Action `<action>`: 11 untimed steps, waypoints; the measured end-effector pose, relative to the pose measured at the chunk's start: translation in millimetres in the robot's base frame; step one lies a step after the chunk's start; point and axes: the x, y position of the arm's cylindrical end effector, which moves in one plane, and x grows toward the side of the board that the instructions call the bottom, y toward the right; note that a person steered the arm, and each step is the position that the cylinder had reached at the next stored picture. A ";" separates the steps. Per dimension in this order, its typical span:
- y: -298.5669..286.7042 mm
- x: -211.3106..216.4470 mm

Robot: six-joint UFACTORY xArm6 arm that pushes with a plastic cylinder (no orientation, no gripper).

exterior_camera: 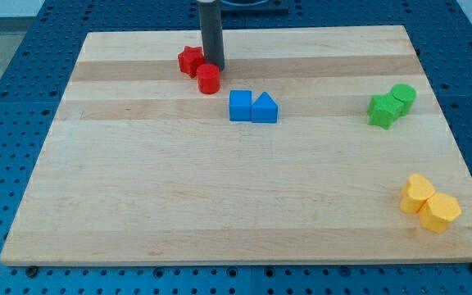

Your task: Move the blue cube towards the top centre

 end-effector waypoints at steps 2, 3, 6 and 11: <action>-0.2 66.4; -0.2 96.3; 35.1 116.9; 69.2 51.3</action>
